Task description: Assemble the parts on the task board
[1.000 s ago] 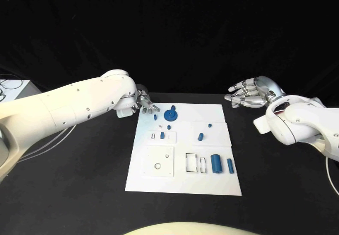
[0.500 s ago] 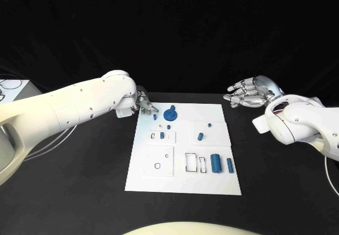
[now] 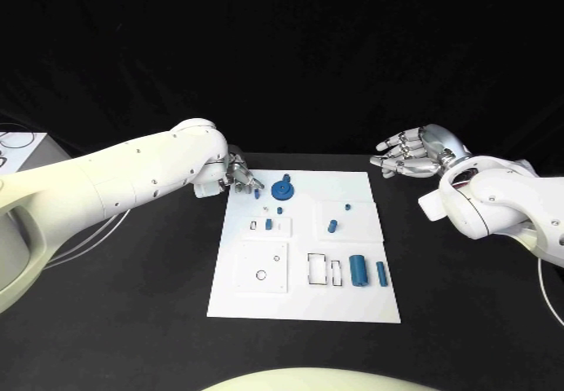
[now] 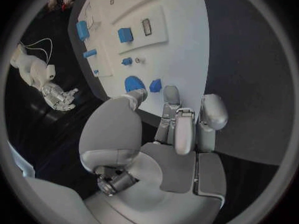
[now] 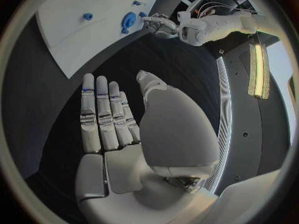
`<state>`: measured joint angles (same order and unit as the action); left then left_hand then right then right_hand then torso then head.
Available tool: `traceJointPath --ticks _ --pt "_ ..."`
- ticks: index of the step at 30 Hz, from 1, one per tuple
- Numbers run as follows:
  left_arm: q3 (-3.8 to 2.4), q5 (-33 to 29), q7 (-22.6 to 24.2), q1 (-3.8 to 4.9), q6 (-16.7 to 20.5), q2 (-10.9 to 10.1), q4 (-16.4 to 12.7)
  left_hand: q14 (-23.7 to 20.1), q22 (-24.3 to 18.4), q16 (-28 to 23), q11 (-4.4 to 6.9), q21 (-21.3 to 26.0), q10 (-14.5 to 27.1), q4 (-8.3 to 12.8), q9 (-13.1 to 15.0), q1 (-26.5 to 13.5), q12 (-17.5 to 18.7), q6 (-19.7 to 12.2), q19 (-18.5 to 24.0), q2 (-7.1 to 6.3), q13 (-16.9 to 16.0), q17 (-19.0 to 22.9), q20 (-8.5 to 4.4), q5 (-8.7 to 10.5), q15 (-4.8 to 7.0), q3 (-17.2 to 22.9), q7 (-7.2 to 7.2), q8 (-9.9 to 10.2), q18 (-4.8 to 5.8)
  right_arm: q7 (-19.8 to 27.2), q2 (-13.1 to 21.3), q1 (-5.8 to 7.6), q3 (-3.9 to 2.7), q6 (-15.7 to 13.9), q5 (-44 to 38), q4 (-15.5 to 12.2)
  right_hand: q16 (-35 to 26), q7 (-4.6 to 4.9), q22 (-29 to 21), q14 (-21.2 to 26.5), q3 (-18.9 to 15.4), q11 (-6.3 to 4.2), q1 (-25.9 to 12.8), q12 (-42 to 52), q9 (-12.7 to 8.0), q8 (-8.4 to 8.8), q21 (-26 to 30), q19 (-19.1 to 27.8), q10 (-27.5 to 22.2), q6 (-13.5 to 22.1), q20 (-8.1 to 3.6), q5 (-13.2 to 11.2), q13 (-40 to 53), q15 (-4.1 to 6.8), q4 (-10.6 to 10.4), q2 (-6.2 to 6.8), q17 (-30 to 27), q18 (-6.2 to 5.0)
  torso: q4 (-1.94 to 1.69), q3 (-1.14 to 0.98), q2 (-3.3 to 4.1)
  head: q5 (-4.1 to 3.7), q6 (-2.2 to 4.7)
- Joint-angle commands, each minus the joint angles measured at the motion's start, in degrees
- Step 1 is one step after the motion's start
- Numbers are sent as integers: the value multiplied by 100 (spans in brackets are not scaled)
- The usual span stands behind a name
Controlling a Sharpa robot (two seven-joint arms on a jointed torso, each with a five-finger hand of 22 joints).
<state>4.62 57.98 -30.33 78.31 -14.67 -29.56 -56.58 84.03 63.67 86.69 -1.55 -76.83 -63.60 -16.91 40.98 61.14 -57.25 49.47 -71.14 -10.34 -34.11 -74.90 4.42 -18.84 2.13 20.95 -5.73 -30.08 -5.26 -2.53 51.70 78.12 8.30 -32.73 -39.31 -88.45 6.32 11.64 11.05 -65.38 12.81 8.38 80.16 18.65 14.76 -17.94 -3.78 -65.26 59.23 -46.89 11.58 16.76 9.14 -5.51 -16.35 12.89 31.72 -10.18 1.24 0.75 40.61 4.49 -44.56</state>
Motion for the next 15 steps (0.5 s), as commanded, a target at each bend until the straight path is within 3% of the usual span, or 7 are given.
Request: traceJointPath --ticks 1,7,15 --pt "-1 -107 41 -3 -93 33 7 349 3 20 -3 -6 -2 13 -6 -28 -23 47 -6 20 -9 -909 20 11 -44 -29 -3 32 -55 87 -5 -2 -1 74 -11 -13 -18 90 -5 35 0 21 29 -22 -9 -35 11 26 0 7 7 25 -10 -10 9 -32 -10 -30 -1 1 -2 -2 -9" --pt "1 -135 42 -8 -123 60 36 349 7 20 1 -8 -2 17 -9 -7 -28 57 -8 30 -10 -908 20 9 -41 -24 1 33 -55 84 -8 -2 -1 79 -11 -15 -26 90 -16 38 3 21 31 -25 -10 -36 10 31 5 5 10 27 -21 -11 9 -35 -21 -31 -1 -4 -7 -1 -21" --pt "5 -158 42 -15 -142 67 60 354 26 35 34 -16 -10 31 -25 275 -71 152 -11 144 -26 -924 7 -9 -14 58 39 13 -54 85 -9 -2 -1 86 -11 -9 -29 90 -21 38 5 21 31 -26 -11 -38 9 33 9 3 11 29 -26 -12 9 -38 -26 -31 -5 -4 -11 -17 -39"
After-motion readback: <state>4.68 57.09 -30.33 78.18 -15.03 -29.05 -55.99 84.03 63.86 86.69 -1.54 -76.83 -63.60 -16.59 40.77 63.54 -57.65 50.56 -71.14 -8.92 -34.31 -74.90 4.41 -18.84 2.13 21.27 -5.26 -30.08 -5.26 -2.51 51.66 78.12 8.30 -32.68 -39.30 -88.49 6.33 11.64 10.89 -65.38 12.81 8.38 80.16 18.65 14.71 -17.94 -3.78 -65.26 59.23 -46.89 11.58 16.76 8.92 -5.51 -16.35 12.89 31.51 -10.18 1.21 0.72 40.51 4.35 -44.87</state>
